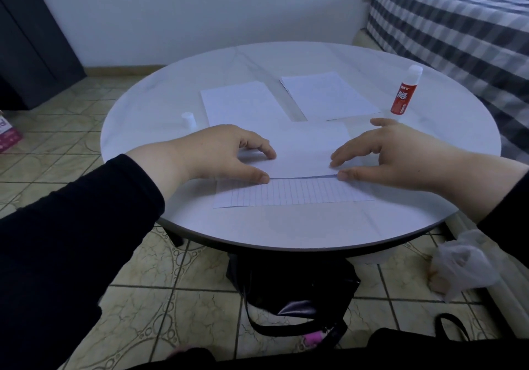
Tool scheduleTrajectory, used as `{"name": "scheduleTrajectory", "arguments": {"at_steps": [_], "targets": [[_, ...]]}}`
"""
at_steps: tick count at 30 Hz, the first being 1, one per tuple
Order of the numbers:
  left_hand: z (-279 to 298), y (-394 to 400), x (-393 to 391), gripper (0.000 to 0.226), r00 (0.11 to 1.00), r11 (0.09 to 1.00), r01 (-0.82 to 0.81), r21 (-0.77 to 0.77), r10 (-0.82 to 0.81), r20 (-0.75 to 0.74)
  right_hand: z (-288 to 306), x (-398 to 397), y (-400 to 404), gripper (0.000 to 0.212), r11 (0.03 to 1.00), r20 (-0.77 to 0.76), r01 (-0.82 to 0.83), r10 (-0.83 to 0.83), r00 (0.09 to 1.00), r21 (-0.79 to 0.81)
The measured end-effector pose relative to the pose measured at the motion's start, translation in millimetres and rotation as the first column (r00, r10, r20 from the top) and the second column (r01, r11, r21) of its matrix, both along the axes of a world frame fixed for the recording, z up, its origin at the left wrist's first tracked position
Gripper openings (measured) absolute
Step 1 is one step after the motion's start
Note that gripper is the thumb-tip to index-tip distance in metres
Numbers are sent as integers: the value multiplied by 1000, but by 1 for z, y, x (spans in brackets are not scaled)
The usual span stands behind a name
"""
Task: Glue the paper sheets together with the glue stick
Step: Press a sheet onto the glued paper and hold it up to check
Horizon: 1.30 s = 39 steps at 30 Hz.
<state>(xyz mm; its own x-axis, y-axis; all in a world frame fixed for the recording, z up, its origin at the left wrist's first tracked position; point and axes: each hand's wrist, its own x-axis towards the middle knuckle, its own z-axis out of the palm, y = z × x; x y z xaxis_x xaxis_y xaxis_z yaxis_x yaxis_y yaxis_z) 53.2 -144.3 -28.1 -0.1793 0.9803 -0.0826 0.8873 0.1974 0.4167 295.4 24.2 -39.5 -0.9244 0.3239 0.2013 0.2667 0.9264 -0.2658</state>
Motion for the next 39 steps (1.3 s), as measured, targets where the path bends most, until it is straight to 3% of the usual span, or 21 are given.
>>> {"name": "scheduleTrajectory", "arguments": {"at_steps": [6, 10, 15, 18, 26, 33, 39], "targets": [[0, 0, 0, 16, 998, 998, 33, 51, -35, 51, -1, 0, -4, 8, 996, -65, 38, -44, 997, -82], [-1, 0, 5, 4, 998, 983, 52, 176, -45, -44, -6, -1, -5, 9, 998, -131, 28, -36, 991, -61], [-9, -1, 10, 9, 975, 970, 103, 222, -54, -215, -19, -4, -7, 16, 969, -207, -21, 73, 976, 245], [-9, -1, 13, 9, 978, 971, 88, 223, -41, -206, -12, -4, -17, 23, 926, -223, -92, 184, 957, 367], [-2, 5, 11, 6, 989, 962, -17, 271, 57, -138, -9, 1, -39, 59, 947, 102, -4, -30, 994, 320], [13, 17, 10, 8, 985, 951, -170, 260, 168, 29, -7, 1, -45, 66, 963, 166, 79, -125, 978, 257], [14, 21, 16, 7, 976, 963, -217, 158, 208, 70, -5, -1, -50, 73, 958, 157, 52, -100, 983, 283]]}}
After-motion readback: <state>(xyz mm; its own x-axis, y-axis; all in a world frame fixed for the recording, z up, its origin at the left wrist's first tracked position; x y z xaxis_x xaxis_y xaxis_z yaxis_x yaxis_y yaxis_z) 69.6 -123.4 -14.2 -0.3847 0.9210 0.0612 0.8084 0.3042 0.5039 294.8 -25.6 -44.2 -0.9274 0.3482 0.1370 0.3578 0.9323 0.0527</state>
